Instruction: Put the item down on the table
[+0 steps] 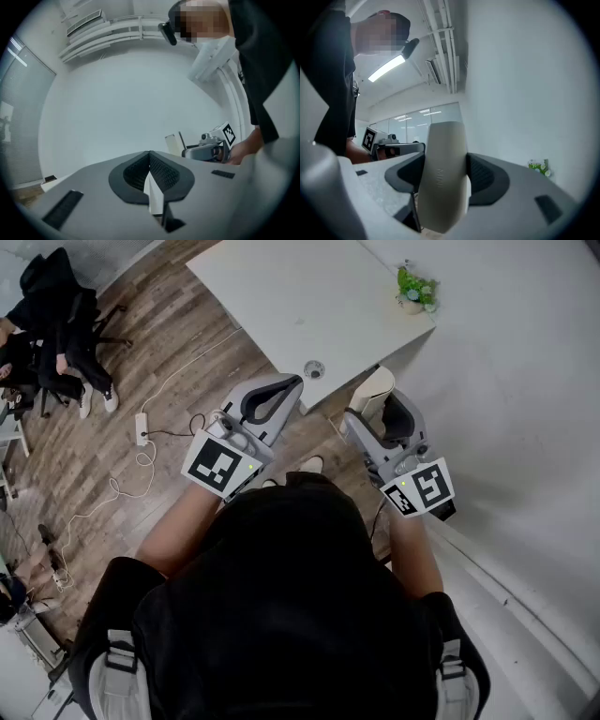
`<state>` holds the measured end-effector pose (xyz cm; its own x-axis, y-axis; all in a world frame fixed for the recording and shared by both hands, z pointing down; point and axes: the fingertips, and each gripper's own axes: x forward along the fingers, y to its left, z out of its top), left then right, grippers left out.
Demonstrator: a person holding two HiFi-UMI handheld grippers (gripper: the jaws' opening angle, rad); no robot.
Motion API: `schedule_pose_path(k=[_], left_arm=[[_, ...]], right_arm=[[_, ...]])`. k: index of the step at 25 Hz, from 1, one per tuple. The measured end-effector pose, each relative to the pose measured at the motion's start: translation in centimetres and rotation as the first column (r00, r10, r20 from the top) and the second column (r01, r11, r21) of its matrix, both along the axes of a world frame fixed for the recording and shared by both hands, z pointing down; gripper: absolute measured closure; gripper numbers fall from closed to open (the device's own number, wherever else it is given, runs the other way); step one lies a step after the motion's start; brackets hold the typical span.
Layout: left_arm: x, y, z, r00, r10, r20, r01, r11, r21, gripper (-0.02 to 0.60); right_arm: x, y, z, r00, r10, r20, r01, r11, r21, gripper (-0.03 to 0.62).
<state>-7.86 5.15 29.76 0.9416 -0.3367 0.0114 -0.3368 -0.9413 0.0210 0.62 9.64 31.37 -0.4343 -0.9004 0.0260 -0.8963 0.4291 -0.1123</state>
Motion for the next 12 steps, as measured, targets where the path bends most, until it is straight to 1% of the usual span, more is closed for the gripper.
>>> schedule_pose_path(k=[5,7,9,12], left_arm=[[-3.9,5.4,-0.1,1.0,0.004,-0.023,-0.004,1.0,0.0,0.588],[-5.2,7.2,0.1,0.999,0.006,-0.034,-0.006,1.0,-0.007,0.588],[-6.1,8.9,0.4,0.999,-0.003,-0.042,0.002,1.0,-0.024,0.588],[-6.7,11.1,0.5,0.999,-0.014,-0.043,0.012,0.999,-0.037,0.588]], right_arm=[[-4.5,4.6,-0.9,1.0,0.015,0.0,-0.015,0.999,0.03,0.31],[-6.0,6.5,-0.9,1.0,0.007,0.006,-0.007,1.0,0.028,0.31],[-7.2,8.3,-0.8,1.0,-0.017,0.015,0.016,1.0,0.022,0.31],[-7.8,10.2,-1.0,0.999,-0.041,0.024,0.041,0.999,0.02,0.31]])
